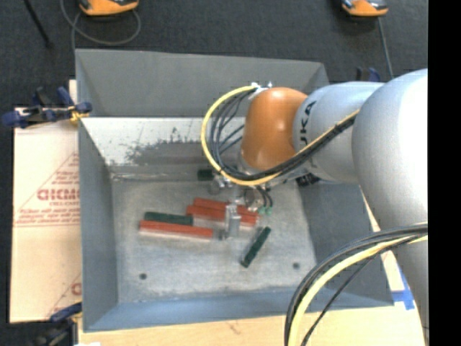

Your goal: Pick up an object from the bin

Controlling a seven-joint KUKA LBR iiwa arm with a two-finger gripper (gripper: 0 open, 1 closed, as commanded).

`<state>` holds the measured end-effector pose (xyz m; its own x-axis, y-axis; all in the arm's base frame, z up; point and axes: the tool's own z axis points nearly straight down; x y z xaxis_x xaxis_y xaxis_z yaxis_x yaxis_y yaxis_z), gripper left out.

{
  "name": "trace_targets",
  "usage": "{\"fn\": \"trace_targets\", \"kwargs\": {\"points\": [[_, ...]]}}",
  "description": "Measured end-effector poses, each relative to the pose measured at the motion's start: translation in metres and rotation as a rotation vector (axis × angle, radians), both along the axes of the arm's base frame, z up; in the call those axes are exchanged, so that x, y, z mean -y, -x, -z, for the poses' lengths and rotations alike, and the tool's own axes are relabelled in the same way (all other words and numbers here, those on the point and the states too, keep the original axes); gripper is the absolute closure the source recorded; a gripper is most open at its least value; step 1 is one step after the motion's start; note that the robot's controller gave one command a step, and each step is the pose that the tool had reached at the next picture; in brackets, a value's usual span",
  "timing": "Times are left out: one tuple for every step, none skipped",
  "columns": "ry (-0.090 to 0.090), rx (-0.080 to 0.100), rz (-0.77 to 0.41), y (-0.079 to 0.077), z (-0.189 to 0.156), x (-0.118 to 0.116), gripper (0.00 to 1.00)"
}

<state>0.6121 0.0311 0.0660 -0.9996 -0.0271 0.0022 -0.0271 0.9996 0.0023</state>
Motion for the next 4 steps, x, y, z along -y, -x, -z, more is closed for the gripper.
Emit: {"fn": "trace_targets", "kwargs": {"points": [[0.001, 0.008, 0.003, -0.002, -0.005, 0.002, 1.00], [0.003, 0.010, -0.380, -0.010, -0.005, 0.008, 1.00], [0.005, 0.010, -0.369, -0.045, -0.011, 0.038, 1.00], [0.005, 0.015, -0.357, -0.020, -0.158, 0.022, 1.00]]}}
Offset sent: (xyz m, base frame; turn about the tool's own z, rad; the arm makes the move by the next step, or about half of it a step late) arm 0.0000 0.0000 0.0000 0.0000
